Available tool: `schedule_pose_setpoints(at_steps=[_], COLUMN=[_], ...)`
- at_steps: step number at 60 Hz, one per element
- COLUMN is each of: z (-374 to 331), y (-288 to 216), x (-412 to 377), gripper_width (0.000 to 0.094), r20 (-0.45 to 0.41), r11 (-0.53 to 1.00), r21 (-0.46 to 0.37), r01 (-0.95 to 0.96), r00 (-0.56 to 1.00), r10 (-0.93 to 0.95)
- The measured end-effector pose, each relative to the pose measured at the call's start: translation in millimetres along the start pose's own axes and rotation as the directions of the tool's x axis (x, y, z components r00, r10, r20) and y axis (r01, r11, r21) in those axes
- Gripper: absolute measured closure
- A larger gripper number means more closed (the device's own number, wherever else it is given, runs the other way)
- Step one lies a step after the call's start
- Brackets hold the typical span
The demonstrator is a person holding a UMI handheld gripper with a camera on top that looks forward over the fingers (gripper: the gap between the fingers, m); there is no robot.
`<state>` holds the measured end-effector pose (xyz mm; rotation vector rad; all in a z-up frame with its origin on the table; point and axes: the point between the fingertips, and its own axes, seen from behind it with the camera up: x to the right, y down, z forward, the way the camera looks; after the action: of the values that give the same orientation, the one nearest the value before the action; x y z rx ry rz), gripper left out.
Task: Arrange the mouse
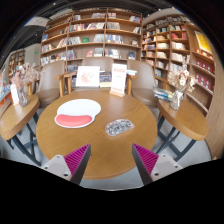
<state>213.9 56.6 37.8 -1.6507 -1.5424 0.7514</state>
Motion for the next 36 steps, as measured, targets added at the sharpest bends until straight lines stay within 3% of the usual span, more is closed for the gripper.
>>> schedule_pose_setpoints(at_steps=[22, 36], z=[107.8, 150.8], y=[-6.9, -34.0], x=[8.9, 6.9], gripper_width=[0.0086, 0.0084], r20=[-0.006, 0.017], r11=[0.994, 0.993], r21=[-0.098, -0.097], r01=[-0.047, -0.067], r00=[0.999, 0.998], r10=[0.047, 0.069])
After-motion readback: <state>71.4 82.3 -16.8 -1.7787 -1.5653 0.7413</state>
